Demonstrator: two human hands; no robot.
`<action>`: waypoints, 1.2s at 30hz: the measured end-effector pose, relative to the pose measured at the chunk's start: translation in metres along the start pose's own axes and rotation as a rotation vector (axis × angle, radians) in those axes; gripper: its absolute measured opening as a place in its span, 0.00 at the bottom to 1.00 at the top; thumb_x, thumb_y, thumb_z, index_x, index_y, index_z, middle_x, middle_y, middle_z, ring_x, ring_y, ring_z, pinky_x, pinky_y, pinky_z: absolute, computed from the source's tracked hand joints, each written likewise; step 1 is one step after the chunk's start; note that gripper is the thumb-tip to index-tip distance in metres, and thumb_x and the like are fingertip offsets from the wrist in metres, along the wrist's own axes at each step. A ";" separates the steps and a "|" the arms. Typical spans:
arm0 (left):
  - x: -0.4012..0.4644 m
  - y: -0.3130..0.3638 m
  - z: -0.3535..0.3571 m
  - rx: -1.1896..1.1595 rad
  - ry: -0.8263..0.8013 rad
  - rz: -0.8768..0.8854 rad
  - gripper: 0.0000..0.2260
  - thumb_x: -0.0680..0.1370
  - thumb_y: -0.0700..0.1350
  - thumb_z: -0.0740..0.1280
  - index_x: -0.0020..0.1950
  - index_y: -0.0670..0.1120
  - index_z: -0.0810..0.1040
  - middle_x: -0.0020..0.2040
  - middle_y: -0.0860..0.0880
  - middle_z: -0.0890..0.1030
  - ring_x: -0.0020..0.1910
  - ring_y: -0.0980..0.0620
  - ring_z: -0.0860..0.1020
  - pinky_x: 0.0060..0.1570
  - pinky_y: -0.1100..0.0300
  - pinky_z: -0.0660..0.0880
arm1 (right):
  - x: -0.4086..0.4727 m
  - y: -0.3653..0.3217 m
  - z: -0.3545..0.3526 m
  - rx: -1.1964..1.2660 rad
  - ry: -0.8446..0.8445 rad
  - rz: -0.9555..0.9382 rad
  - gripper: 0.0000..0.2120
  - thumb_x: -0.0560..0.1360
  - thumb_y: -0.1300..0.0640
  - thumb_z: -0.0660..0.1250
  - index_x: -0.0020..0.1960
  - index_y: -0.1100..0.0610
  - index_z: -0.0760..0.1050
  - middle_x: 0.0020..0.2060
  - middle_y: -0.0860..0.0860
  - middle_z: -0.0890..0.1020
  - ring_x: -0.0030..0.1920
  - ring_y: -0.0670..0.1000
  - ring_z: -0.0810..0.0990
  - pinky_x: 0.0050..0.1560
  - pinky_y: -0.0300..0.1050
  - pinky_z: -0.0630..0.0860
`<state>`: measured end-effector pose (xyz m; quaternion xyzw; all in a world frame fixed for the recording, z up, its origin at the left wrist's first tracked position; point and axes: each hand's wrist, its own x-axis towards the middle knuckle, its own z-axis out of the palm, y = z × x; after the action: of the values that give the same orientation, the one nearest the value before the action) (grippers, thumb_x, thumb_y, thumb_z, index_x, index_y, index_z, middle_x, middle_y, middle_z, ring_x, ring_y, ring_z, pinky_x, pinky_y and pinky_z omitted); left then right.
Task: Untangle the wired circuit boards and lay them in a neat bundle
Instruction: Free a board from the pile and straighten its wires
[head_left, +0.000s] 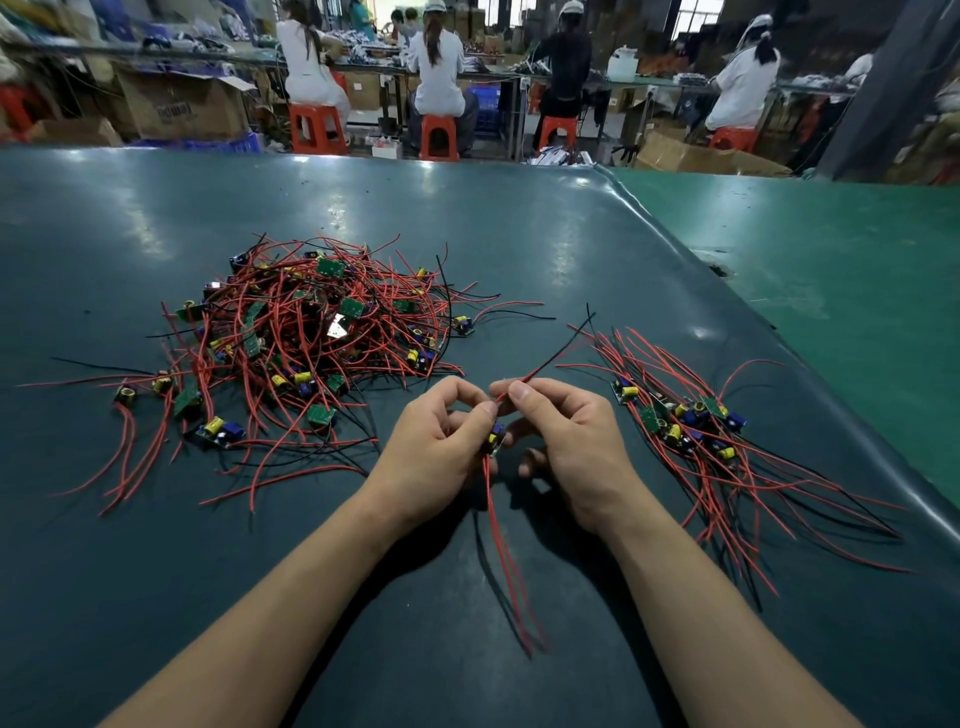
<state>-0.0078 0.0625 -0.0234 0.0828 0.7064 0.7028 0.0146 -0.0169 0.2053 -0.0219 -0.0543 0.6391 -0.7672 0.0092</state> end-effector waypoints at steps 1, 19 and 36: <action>0.000 0.000 0.000 0.002 0.009 0.003 0.04 0.81 0.41 0.63 0.46 0.44 0.73 0.30 0.47 0.78 0.29 0.48 0.75 0.31 0.58 0.76 | 0.000 0.000 0.000 0.001 0.024 0.004 0.09 0.79 0.60 0.65 0.46 0.58 0.84 0.37 0.51 0.83 0.29 0.47 0.77 0.22 0.38 0.69; -0.003 0.012 -0.010 -0.010 -0.279 -0.062 0.09 0.74 0.43 0.67 0.35 0.47 0.83 0.25 0.53 0.71 0.21 0.57 0.64 0.22 0.67 0.56 | 0.012 -0.005 -0.016 0.265 0.337 -0.056 0.12 0.80 0.62 0.64 0.40 0.60 0.81 0.24 0.45 0.72 0.21 0.42 0.65 0.20 0.32 0.60; 0.007 0.015 -0.017 -0.742 0.051 -0.140 0.15 0.70 0.50 0.66 0.49 0.40 0.76 0.35 0.49 0.82 0.24 0.62 0.71 0.24 0.71 0.70 | -0.007 -0.003 0.002 -0.254 -0.039 -0.111 0.09 0.74 0.62 0.73 0.50 0.49 0.81 0.31 0.50 0.80 0.24 0.43 0.72 0.22 0.36 0.68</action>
<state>-0.0153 0.0471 -0.0073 0.0060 0.4080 0.9099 0.0741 -0.0092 0.2042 -0.0192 -0.1052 0.7269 -0.6781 -0.0276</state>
